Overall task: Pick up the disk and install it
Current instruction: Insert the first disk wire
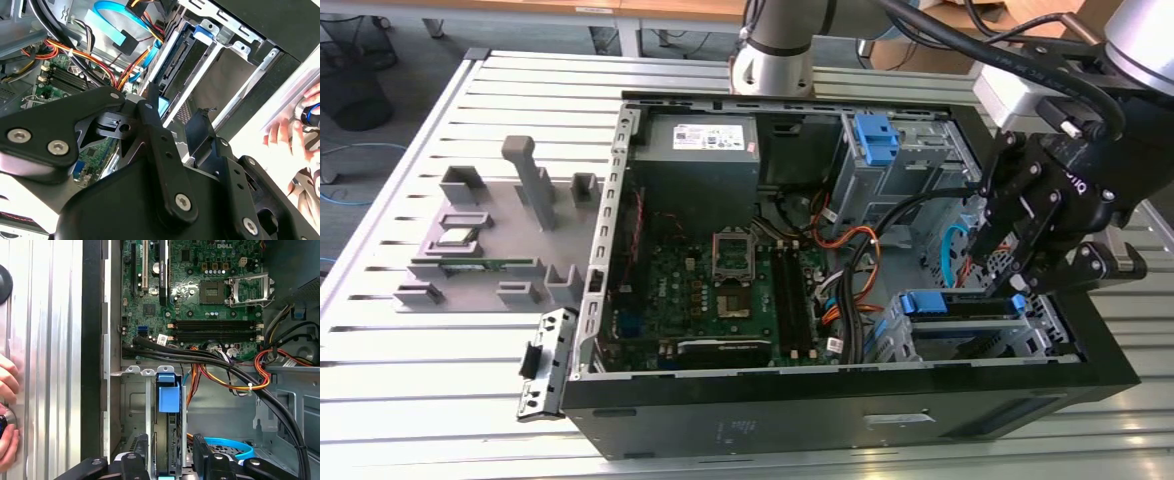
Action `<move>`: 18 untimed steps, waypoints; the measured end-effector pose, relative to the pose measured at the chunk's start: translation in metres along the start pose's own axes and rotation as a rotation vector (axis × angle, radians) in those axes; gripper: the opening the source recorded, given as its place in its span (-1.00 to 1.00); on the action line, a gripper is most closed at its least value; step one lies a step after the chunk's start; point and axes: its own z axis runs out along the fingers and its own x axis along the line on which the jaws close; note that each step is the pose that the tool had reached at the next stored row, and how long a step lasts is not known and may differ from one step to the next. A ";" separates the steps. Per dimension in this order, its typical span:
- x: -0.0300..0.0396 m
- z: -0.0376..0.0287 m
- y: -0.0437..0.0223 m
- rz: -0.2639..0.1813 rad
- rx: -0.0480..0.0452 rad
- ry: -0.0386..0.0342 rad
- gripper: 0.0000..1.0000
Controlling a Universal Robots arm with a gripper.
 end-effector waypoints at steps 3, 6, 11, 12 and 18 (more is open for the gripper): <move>-0.0009 0.0000 0.0000 0.000 0.0000 -0.0001 -0.04; -0.0022 0.0001 0.0000 0.000 0.0000 -0.0002 -0.04; -0.0064 0.0003 0.0000 0.000 0.0000 -0.0002 -0.04; -0.0075 0.0003 0.0000 0.000 0.0000 -0.0002 -0.04; -0.0127 0.0008 -0.0003 0.000 0.0000 -0.0006 -0.04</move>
